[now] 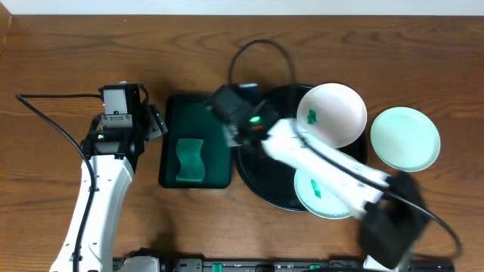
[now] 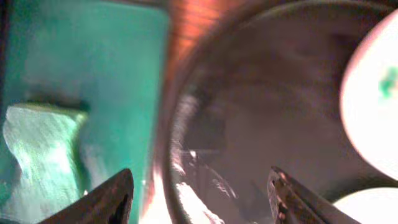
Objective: Clean dirty plates on tray and stack at the side
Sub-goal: 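Swing the right gripper right over the pale green plate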
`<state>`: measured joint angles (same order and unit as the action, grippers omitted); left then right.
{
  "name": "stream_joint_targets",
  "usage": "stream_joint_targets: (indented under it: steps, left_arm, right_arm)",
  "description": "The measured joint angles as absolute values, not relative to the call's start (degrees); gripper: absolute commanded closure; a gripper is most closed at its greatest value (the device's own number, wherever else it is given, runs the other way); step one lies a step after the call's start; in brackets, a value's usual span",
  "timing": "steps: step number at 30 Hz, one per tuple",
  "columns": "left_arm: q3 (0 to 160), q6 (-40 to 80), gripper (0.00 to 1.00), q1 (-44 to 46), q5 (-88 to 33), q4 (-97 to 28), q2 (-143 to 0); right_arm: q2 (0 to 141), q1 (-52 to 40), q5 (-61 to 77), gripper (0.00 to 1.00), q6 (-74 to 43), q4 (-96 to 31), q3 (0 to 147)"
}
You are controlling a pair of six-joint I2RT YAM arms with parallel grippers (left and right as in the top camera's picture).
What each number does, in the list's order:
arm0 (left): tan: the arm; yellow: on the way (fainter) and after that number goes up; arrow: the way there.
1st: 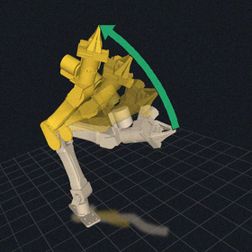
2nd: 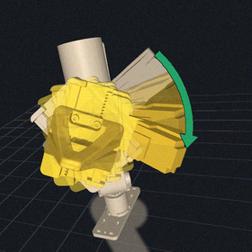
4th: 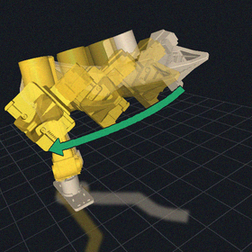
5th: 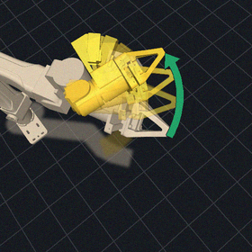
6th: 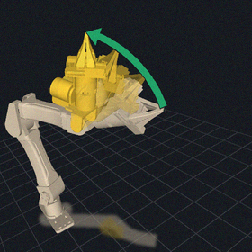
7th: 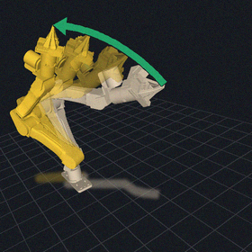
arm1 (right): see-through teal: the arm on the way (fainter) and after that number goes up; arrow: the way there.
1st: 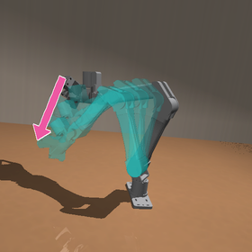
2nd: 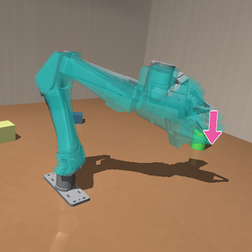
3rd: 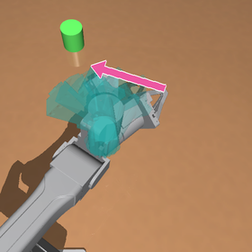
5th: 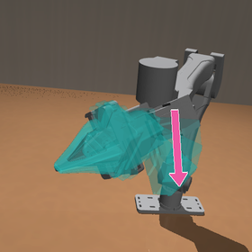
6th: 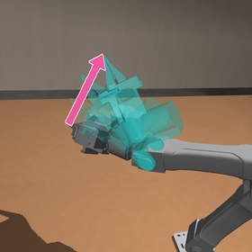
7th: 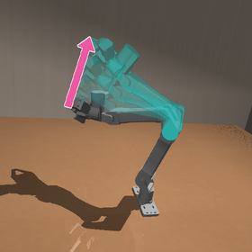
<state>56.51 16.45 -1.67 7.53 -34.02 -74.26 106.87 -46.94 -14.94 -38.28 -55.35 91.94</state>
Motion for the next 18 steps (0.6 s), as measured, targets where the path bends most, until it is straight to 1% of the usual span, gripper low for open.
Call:
stream_joint_targets:
  steps: [7,13,18]
  left_arm:
    - [56.51,16.45,0.17,-1.67,7.51,-34.02,-74.26]
    - [56.51,16.45,0.17,-1.67,7.51,-34.02,-74.26]
    - [56.51,16.45,0.17,-1.67,7.51,-34.04,-74.26]
  right_arm:
    - [95.44,-37.06,-15.31,0.32,-33.78,-75.59,92.29]
    - [92.01,-28.64,-15.31,0.32,-32.18,-87.33,92.31]
    - [91.85,-24.84,-15.42,0.3,-31.94,-93.47,91.96]
